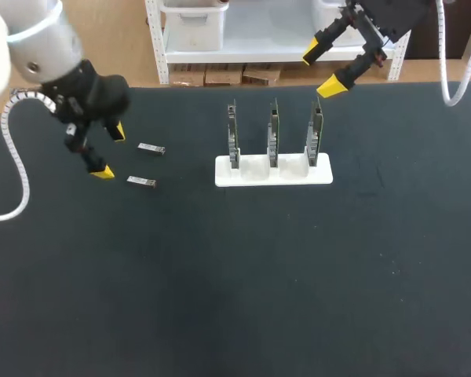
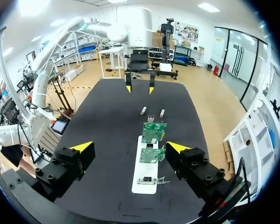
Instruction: Pick up the optical module with the left hand, and insert it into the network port with the right hand.
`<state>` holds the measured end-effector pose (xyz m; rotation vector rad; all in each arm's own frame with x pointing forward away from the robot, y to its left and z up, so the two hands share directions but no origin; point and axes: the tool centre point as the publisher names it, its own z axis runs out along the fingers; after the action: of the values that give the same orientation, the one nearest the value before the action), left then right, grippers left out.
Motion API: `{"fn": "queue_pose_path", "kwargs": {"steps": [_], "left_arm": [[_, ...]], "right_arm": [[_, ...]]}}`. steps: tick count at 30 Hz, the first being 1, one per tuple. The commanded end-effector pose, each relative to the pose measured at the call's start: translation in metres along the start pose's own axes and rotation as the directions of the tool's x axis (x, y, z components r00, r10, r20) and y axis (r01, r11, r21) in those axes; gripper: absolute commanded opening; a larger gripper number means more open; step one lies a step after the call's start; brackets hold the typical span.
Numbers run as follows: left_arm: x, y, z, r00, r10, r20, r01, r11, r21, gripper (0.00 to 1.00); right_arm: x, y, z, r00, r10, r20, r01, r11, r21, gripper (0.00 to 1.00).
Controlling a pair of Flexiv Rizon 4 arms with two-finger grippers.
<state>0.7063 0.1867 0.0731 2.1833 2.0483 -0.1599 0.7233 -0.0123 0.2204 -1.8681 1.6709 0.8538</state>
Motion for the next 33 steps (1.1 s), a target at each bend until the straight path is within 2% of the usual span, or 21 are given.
{"fn": "queue_pose_path", "kwargs": {"steps": [1, 11, 23, 27, 33], "left_arm": [[-0.001, -0.01, 0.006, 0.999, -0.015, -0.028, 0.015, 1.0, -0.02, 1.0], [0.005, 0.005, 0.034, 0.999, -0.035, 0.003, 0.035, 0.999, 0.016, 1.0], [-0.016, 0.01, 0.039, 0.998, 0.028, -0.063, -0.028, 1.0, 0.0, 1.0], [-0.009, 0.009, 0.042, 0.995, 0.029, -0.093, -0.03, 0.999, -0.013, 1.0], [-0.001, 0.005, 0.05, 0.993, 0.031, -0.114, -0.029, 0.999, 0.019, 1.0]], "right_arm": [[0.0, 0.002, 0.0, 1.0, 0.0, 0.001, 0.0, 1.0, 0.006, 1.0], [0.0, 0.002, 0.0, 1.0, 0.0, 0.001, 0.0, 1.0, 0.006, 1.0], [0.0, 0.002, 0.0, 1.0, 0.0, 0.001, 0.0, 1.0, 0.006, 1.0], [0.0, 0.002, 0.0, 1.0, 0.0, 0.001, 0.0, 1.0, 0.006, 1.0], [0.0, 0.002, 0.0, 1.0, 0.0, 0.001, 0.0, 1.0, 0.006, 1.0]]}}
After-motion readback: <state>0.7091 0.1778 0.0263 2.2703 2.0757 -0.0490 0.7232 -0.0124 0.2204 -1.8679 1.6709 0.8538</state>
